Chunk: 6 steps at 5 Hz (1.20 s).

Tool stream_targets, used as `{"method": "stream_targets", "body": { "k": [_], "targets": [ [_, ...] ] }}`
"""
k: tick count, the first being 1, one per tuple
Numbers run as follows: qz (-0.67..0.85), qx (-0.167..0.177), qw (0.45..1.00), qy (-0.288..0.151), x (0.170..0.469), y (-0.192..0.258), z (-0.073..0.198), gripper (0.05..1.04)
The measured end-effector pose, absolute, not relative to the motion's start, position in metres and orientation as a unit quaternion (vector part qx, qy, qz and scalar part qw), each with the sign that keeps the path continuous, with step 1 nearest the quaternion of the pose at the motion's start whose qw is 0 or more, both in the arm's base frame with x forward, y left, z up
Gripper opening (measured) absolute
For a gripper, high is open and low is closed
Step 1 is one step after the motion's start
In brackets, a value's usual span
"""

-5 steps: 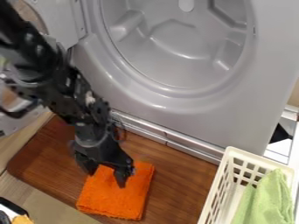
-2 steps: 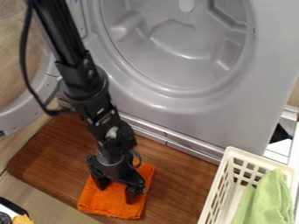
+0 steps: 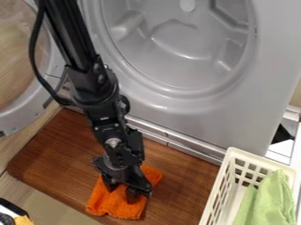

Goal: Move the towel from the wooden table and it in the washing machine

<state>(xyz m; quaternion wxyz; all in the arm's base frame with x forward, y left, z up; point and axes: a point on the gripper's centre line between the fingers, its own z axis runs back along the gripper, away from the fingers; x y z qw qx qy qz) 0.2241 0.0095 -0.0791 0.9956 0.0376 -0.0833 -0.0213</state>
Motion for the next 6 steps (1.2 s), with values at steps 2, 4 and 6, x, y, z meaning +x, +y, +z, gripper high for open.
{"method": "stream_targets", "body": {
  "k": [2, 4, 6],
  "targets": [
    [-0.008, 0.039, 0.994, -0.098, 0.223, 0.014, -0.059, 0.139],
    [0.003, 0.011, 0.984, -0.177, 0.238, 0.012, 0.008, 0.097],
    [0.013, -0.017, 0.968, -0.249, 0.287, 0.006, 0.071, 0.097]
  ]
}}
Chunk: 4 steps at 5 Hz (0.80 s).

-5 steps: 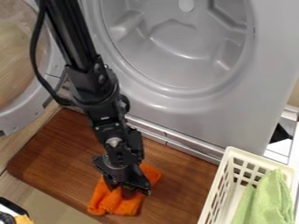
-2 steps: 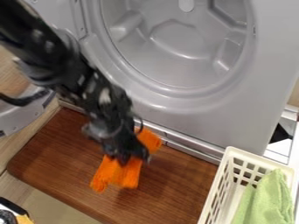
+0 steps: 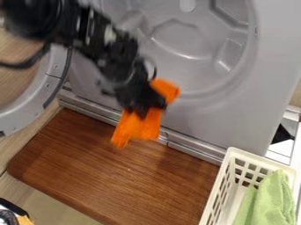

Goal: Move the towel from the wooden table and it in the washing machine

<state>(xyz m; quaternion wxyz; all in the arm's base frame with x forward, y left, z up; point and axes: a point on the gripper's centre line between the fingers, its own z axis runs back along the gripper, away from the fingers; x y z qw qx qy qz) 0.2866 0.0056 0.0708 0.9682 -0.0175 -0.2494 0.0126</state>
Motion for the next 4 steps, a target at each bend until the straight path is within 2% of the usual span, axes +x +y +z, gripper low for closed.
{"method": "stream_targets", "body": {
  "k": [1, 2, 4],
  "targets": [
    [0.006, -0.019, 0.962, -0.273, 0.316, 0.005, 0.095, 0.097],
    [-0.006, -0.015, 0.962, -0.271, 0.348, 0.003, 0.098, 0.097],
    [-0.016, -0.032, 0.968, -0.250, 0.402, -0.001, 0.068, 0.120]
  ]
}}
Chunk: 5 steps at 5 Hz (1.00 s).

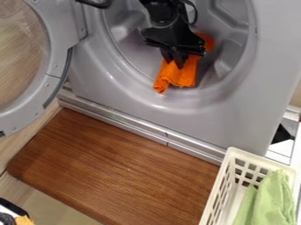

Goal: Move the towel from the wooden table and it in the washing machine

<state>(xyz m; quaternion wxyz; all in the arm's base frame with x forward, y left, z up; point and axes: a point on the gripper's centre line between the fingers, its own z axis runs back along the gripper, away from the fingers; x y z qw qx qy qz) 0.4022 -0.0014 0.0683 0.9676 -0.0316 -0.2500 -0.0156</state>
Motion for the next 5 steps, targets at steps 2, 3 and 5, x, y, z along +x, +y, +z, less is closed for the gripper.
{"method": "stream_targets", "body": {
  "k": [2, 3, 5],
  "targets": [
    [-0.025, -0.025, 0.970, -0.240, 0.415, 0.000, 0.061, 0.609],
    [-0.033, -0.023, 0.972, -0.231, 0.411, 0.000, 0.059, 0.908],
    [-0.032, -0.031, 0.970, -0.241, 0.402, -0.002, 0.079, 1.003]
  ]
}}
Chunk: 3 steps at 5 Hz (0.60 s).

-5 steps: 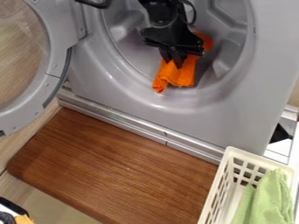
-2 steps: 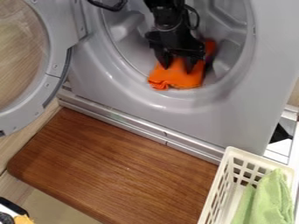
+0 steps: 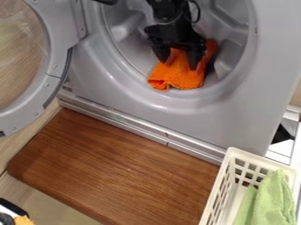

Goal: Move the towel from the wooden table and it in the washing machine

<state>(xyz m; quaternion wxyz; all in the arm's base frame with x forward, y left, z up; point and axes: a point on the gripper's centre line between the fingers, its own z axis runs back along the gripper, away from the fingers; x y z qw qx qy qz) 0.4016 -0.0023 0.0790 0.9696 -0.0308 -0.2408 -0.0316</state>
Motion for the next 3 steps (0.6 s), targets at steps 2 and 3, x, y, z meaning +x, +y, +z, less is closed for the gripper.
{"method": "stream_targets", "body": {
  "k": [2, 3],
  "targets": [
    [-0.019, -0.041, 0.973, -0.228, 0.357, 0.009, 0.109, 1.001],
    [-0.030, -0.026, 0.979, -0.199, 0.317, 0.008, 0.100, 1.001]
  ]
}}
